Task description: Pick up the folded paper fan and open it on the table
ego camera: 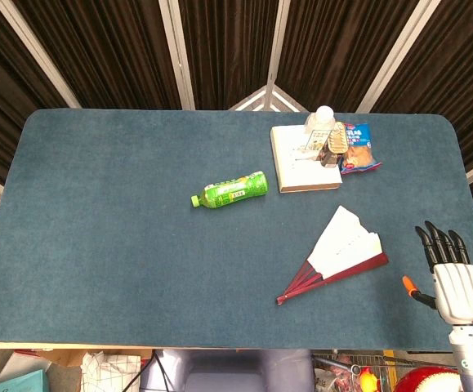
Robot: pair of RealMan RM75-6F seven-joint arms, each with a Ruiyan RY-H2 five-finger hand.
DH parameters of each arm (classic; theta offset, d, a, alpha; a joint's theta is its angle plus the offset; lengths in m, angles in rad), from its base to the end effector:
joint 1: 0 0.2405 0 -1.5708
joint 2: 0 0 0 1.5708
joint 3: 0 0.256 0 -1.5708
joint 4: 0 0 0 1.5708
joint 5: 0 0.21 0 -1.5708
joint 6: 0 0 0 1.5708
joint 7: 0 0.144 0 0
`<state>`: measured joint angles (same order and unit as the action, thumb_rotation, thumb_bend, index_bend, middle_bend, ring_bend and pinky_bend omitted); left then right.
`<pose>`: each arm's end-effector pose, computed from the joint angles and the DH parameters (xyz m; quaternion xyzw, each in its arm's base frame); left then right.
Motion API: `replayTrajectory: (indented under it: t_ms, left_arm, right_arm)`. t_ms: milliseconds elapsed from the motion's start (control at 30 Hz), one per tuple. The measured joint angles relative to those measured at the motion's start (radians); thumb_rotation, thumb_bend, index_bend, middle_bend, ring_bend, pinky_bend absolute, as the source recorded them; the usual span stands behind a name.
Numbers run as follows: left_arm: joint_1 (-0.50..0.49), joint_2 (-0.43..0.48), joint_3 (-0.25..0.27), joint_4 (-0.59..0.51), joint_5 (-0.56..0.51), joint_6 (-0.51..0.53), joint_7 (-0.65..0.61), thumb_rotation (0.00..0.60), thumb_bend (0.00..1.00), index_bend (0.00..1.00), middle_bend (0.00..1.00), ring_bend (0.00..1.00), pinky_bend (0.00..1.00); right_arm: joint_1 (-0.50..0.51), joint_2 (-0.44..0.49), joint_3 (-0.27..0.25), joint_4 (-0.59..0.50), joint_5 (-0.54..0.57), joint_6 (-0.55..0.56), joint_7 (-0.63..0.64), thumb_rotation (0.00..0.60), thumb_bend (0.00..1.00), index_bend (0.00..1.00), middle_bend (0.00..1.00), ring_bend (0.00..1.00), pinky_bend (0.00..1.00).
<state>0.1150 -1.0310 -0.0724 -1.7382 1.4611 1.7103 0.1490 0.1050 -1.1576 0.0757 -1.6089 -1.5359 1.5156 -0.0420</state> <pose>-0.3136 0.1199 0.2100 -0.5161 -0.3446 -0.3477 0.7028 -0.2959 -0.1918 0.1529 0.5983 -0.3560 0.4168 0.5845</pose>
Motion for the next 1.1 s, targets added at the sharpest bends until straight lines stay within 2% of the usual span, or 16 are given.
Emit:
replayTrajectory:
  t_ms: [400,633,733,1100]
  left_arm:
    - [-0.013,-0.014,0.003,-0.005,0.008,-0.017,0.043,0.6,0.04,0.15,0.0,0.0,0.0]
    - [-0.022,-0.013,0.011,-0.005,0.011,-0.039,0.046,0.6,0.04,0.15,0.0,0.0,0.0]
    - [-0.015,-0.01,0.013,-0.01,0.015,-0.022,0.044,0.6,0.04,0.15,0.0,0.0,0.0]
    - [-0.001,-0.005,0.009,-0.014,0.013,-0.001,0.031,0.6,0.04,0.15,0.0,0.0,0.0]
  right_arm:
    - [0.0,0.018,-0.016,-0.013,-0.002,-0.026,0.01,0.6,0.28,0.08,0.04,0.11,0.08]
    - [0.008,0.014,-0.033,-0.029,-0.035,-0.04,0.032,0.6,0.28,0.21,0.04,0.14,0.13]
    - [0.018,-0.019,-0.037,-0.013,-0.064,-0.041,0.03,0.6,0.28,0.26,0.04,0.15,0.14]
    - [0.058,-0.17,-0.061,0.109,-0.118,-0.079,0.014,0.6,0.28,0.35,0.04,0.15,0.17]
